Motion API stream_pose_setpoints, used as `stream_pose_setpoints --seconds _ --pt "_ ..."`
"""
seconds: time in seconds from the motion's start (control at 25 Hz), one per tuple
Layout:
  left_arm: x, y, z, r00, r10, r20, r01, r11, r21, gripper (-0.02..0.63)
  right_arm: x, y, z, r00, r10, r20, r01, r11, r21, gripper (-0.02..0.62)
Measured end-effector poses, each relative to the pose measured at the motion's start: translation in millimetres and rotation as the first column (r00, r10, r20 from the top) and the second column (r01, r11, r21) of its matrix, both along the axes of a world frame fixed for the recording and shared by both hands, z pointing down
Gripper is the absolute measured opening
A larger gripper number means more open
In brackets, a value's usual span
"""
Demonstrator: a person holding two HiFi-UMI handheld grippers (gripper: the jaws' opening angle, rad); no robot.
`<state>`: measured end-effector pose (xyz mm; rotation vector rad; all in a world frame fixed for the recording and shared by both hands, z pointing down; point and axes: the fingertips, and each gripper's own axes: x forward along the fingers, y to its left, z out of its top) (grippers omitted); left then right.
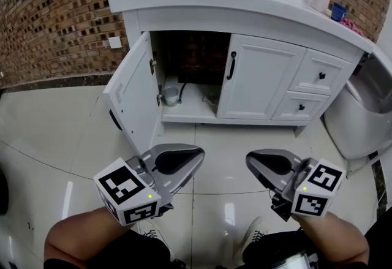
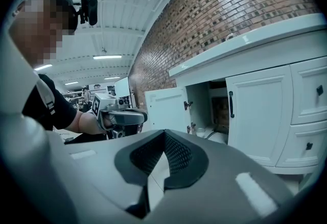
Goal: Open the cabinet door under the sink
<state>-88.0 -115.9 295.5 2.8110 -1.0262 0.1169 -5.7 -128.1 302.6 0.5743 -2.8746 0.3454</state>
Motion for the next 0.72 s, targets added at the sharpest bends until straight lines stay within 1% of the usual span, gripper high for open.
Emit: stream_pose_setpoints --seconds 0.24,0.72 --pt "0.0 0.2 -2.4 1.0 0.004 -0.013 -0.004 1.0 0.006 0.006 -2.3 2.3 2.3 1.0 -0.014 -0.007 0.014 1.0 -0.004 0.006" --pt "-1.2 0.4 -1.4 1.0 0.002 -0.008 -0.002 1.0 0.013 0.006 -3.3 2.6 2.6 1.0 -0.014 -0.012 0.014 1.0 0.003 0.006"
